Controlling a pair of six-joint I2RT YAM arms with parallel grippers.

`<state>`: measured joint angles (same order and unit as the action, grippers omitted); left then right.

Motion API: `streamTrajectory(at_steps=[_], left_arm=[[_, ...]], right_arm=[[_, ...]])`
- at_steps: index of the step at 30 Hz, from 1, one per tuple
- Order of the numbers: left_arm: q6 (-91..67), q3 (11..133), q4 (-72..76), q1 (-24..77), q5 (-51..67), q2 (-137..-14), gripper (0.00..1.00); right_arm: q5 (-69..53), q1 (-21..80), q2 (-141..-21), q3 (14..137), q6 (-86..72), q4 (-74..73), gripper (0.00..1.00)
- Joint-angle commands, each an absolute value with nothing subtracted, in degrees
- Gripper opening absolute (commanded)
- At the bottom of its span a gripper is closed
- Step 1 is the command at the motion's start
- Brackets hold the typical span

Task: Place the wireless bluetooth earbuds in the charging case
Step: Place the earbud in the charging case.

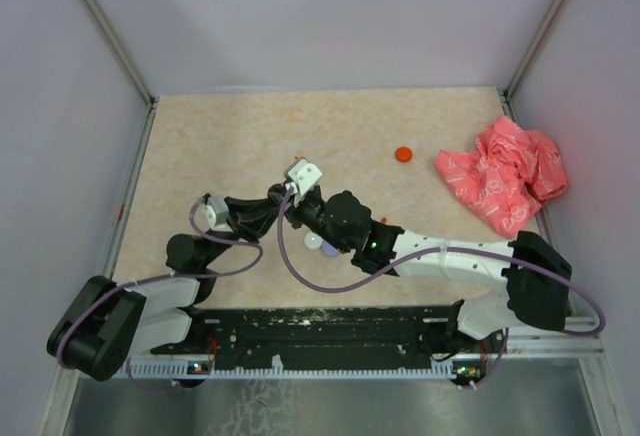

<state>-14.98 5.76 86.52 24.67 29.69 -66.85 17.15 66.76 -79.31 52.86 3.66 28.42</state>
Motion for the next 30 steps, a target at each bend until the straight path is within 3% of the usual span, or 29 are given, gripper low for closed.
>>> streamTrajectory(at_steps=[1, 30], left_arm=[[-15.88, 6.50, 95.96, 24.78, 30.17, -65.05, 0.00], [-20.66, 7.49, 85.14, 24.78, 24.15, -56.83, 0.00]], right_arm=[[18.34, 67.41, -79.41, 53.07, 3.86, 32.96, 0.06], [18.40, 68.55, -77.24, 50.32, 7.30, 34.05, 0.05]])
